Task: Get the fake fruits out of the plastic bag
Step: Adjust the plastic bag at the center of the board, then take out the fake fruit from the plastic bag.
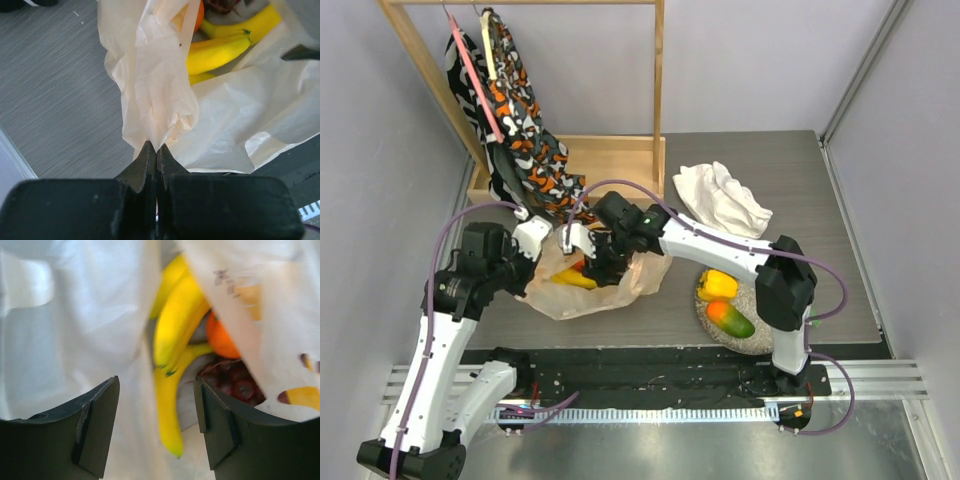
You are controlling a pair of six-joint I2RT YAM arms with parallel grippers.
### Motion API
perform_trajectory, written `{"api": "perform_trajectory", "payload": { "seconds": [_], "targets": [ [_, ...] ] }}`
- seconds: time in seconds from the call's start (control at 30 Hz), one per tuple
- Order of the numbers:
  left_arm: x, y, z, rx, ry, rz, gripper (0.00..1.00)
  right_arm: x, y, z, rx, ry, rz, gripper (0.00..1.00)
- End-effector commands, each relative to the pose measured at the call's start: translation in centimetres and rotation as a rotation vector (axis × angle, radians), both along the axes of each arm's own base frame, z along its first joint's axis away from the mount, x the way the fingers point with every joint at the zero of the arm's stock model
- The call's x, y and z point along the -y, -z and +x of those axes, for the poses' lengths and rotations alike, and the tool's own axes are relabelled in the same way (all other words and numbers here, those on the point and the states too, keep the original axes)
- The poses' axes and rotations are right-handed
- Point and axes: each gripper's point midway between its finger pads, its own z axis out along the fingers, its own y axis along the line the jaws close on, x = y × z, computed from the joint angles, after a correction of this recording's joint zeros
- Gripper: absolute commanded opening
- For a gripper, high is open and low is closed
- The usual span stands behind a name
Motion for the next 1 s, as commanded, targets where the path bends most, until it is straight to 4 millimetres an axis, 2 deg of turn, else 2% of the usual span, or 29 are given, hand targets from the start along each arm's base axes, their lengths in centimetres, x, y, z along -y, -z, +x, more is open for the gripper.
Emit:
{"api": "perform_trajectory", "payload": {
  "seconds": [0.0,0.03,0.13,0.2,0.23,0.3,0.33,0.37,0.4,0.43,0.47,0.5,0.53,0.63,0.8,0.83,0.97],
  "targets": [
    [1.2,-3.2,1.3,0.112,-0.009,-0.091,0.0,3.4,-3.5,-4.6,0.034,-0.168,-0.018,0.68],
    [1.3,-3.2,1.3,0.111,-0.003,-0.095,0.0,5.5,-2.4,-5.3,0.033,-0.172,-0.073,0.68],
    [1.1,-2.9,1.7,0.114,-0.018,-0.087,0.0,9.1,-0.8,-6.1,0.073,-0.169,-0.139,0.68],
    [1.2,-2.8,1.8,0.125,-0.019,-0.093,0.0,9.0,-1.7,-6.1,0.03,-0.112,-0.094,0.66],
    [1.2,-2.8,1.9,0.13,-0.016,-0.096,0.0,7.9,-3.4,-5.8,0.038,-0.102,-0.037,0.65],
    [1.6,-2.7,1.9,0.124,-0.004,-0.108,0.0,6.1,-4.3,-5.2,0.025,-0.087,0.007,0.63],
    [1.7,-2.7,1.8,0.116,0.002,-0.109,0.0,4.4,-6.3,-4.3,0.04,-0.059,0.067,0.63],
    [1.7,-2.5,1.8,0.107,0.008,-0.11,0.0,3.3,-5.6,-3.4,0.027,-0.042,0.062,0.61],
    [1.9,-2.5,1.7,0.104,0.015,-0.112,0.0,2.4,-5.9,-3.0,0.03,-0.04,0.082,0.61],
    [1.8,-2.4,1.7,0.104,0.018,-0.109,0.0,1.0,-7.3,-2.2,0.041,-0.026,0.132,0.6],
    [1.9,-2.5,1.7,0.105,0.022,-0.11,0.0,0.1,-7.2,-1.9,0.031,-0.022,0.143,0.58],
    [1.9,-2.6,1.7,0.11,0.022,-0.111,0.0,-0.9,-5.9,-1.4,0.003,-0.007,0.128,0.56],
    [1.8,-2.7,1.7,0.115,0.02,-0.11,0.0,-1.9,-6.5,-0.6,0.007,0.012,0.151,0.55],
    [1.7,-3.4,1.6,0.146,0.016,-0.11,0.0,-3.4,-5.0,0.4,-0.006,0.039,0.152,0.53],
    [1.6,-3.4,1.4,0.156,0.013,-0.114,0.0,-4.6,-3.5,0.3,-0.028,0.037,0.131,0.52],
    [1.6,-3.5,1.6,0.161,0.011,-0.116,0.0,-4.8,-2.6,0.5,-0.028,0.044,0.115,0.52],
    [1.9,-3.5,1.6,0.162,0.018,-0.125,0.0,-5.3,-1.0,1.3,-0.008,0.07,0.086,0.57]
  ]
}}
